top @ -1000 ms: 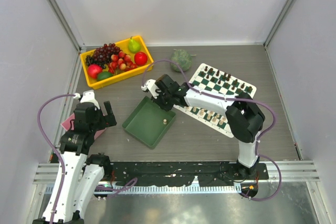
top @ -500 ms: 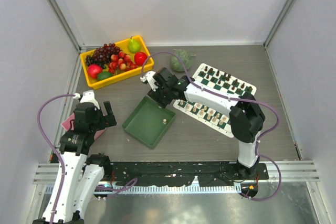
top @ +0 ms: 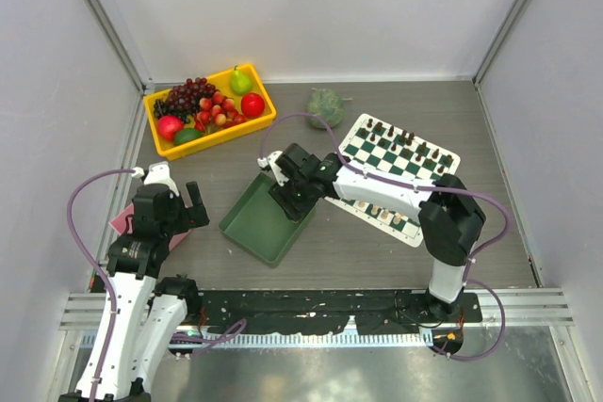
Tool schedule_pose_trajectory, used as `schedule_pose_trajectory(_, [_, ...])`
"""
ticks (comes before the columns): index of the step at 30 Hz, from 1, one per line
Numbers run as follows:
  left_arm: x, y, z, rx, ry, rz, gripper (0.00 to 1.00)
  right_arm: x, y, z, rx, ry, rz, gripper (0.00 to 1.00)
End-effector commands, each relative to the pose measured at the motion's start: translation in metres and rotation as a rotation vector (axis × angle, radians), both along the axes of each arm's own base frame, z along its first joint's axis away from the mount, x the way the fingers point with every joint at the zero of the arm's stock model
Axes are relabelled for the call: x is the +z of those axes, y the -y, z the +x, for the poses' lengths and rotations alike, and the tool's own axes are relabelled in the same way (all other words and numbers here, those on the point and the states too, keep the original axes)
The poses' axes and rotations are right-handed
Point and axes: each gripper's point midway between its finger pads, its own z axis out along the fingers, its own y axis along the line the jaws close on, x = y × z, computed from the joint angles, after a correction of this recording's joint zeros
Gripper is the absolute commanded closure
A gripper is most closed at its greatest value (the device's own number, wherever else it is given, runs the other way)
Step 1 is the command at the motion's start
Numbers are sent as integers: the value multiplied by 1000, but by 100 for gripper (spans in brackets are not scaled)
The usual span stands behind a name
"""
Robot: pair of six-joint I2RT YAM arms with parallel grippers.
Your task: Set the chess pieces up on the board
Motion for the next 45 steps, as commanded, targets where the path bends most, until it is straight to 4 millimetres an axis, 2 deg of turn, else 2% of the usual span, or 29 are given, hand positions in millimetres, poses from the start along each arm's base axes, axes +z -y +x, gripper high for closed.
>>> schedule_pose_trajectory(1, [11,0,6,-1,41,2,1,-5,-3,4,-41,-8,8,45])
schedule_pose_trajectory(22, [11,0,6,0,43,3,1,-38,-10,3,-44,-58,-61,49])
schedule_pose_trajectory(28, [11,0,6,-3,41,2,1,-39,-13,3,-36,-60,-60,60])
schedule_pose_trajectory(29, [12,0,6,-1,44,2,1,-38,-14,3,-35,-60,-56,67])
schedule_pose_trajectory(30, [11,0,6,-1,41,2,1,-38,-14,3,-35,-61,-57,69])
schedule_pose_trajectory(33, [11,0,6,-4,43,3,1,-34,-14,4,-38,-56,-48,76])
schedule_pose_trajectory(38, [11,1,6,-5,41,0,1,-20,-17,2,-34,-48,-11,81])
schedule_pose_trajectory(45, [12,0,6,-3,46,0,1,20,-20,5,-49,3,67,82])
